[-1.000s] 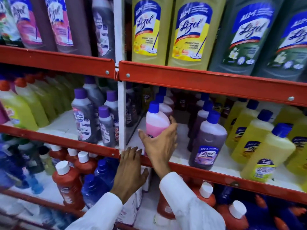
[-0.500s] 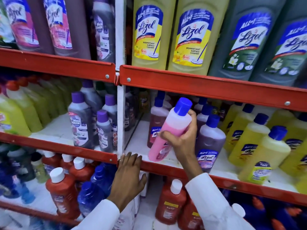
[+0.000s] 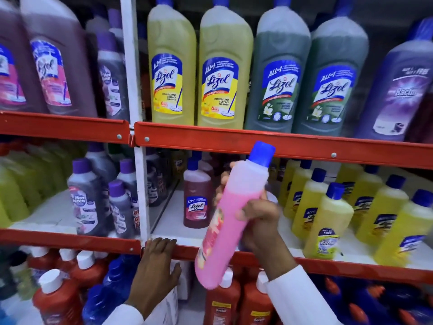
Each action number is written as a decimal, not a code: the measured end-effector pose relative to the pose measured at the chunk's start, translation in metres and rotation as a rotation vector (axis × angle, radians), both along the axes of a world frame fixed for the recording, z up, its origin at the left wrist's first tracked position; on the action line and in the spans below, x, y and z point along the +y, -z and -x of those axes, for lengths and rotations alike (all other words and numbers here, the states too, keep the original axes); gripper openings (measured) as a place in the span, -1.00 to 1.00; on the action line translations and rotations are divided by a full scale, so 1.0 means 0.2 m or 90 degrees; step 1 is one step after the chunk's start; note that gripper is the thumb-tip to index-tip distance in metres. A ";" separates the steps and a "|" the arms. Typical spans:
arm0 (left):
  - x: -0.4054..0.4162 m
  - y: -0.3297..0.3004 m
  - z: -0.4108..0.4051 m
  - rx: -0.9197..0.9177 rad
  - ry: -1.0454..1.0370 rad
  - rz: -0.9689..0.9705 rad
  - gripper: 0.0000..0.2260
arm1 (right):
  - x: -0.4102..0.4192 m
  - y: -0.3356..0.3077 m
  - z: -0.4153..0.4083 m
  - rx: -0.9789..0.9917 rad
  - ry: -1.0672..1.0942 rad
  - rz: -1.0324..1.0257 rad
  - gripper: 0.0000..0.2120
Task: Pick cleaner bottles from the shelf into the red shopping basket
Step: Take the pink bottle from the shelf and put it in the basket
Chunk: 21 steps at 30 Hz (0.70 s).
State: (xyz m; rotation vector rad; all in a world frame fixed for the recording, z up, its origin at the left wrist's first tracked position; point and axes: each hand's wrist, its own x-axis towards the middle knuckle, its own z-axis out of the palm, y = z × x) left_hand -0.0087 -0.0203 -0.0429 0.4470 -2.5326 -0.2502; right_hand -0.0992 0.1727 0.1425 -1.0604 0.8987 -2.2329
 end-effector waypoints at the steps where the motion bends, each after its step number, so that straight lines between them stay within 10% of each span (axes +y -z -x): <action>1: 0.00 0.00 0.00 0.004 0.003 0.004 -0.54 | 0.02 -0.02 -0.04 0.034 0.134 -0.037 -0.20; 6: -0.03 0.01 -0.01 -0.019 0.005 0.026 -0.48 | 0.09 -0.03 -0.12 0.213 0.438 -0.131 -0.25; 15: 0.32 -0.23 -0.06 -0.067 0.200 -0.204 -0.04 | 0.43 0.20 -0.06 0.199 0.415 -0.256 -0.23; 21: 0.82 -0.16 0.01 -0.065 0.422 -0.457 -0.25 | 0.66 0.54 -0.02 0.170 0.397 -0.358 -0.26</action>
